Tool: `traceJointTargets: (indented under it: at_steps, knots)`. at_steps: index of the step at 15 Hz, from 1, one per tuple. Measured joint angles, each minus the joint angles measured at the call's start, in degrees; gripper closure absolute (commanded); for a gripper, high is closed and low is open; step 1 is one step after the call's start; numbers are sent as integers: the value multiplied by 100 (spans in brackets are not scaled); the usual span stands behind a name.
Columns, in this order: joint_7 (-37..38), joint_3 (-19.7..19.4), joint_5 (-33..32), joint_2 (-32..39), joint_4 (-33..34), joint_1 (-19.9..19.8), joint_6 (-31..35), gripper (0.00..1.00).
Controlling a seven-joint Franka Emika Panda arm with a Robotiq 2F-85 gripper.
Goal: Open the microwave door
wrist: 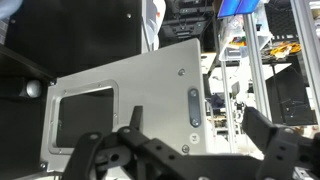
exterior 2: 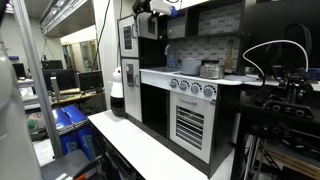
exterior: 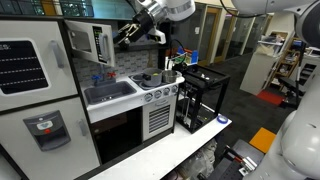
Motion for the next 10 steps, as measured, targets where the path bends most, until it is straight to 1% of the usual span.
traceJointTargets:
  at_steps: [2,5,7,10]
  knots:
    - [43,-113,-168,-315,-241,-66,-25,0]
    - [300,-257,-560,-830,-620,-135,-139,0]
    - [692,-331,-920,-1164,-846,-161,-224,0]
    - [1580,-388,-1684,-1603,-1118,-196,-333,0]
